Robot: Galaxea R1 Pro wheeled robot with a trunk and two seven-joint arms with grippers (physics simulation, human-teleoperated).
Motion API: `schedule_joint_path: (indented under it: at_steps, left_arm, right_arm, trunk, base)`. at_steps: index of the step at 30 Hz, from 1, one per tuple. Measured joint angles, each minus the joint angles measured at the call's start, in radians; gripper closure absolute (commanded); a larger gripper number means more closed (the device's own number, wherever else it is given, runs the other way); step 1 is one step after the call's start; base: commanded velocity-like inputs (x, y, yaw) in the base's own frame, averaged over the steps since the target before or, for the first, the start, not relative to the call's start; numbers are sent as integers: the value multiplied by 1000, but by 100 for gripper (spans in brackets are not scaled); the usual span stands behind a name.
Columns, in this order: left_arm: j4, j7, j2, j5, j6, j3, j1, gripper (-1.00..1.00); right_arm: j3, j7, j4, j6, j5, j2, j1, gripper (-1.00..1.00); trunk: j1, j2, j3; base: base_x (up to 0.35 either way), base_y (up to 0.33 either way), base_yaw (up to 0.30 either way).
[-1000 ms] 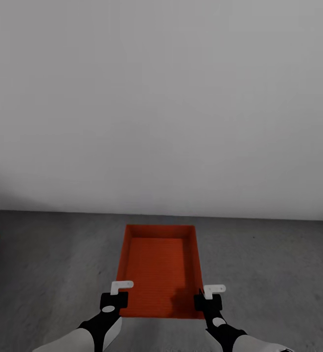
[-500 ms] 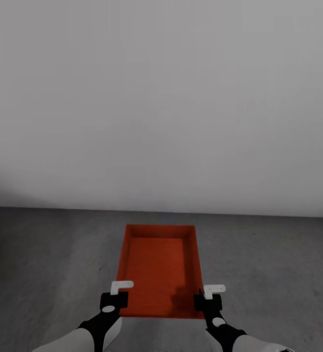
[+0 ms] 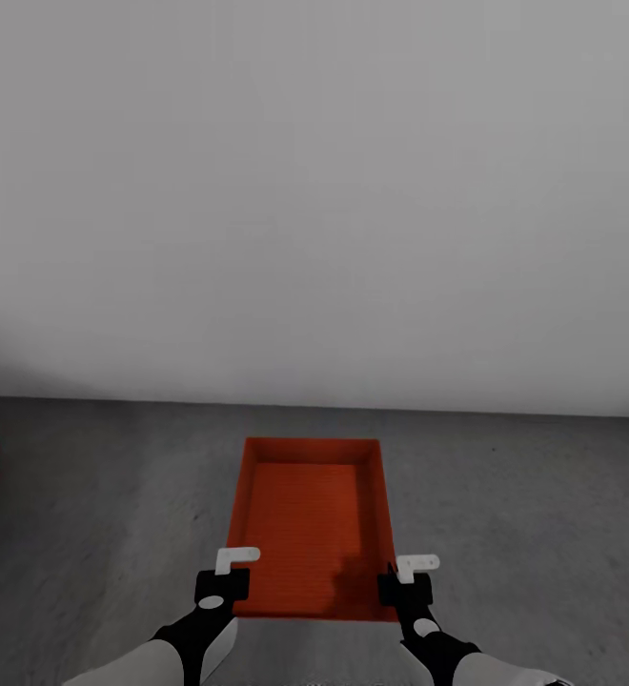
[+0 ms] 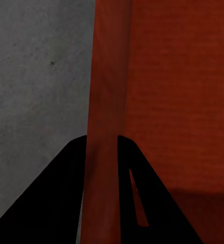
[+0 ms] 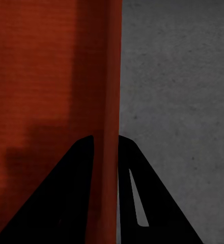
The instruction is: Move the two storage containers from the living room to the garage. In the garage, place one container on the floor and stack the other container on top of it (either order is fine).
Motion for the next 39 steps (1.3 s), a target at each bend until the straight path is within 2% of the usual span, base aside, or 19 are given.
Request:
schedule_joint_path:
  at_steps: [39]
  left_arm:
    - [0,0,0,0,0,0,0,100]
  right_arm:
    - [0,0,0,0,0,0,0,100]
  trunk:
    - [0,0,-63]
  base:
    - [0,0,0]
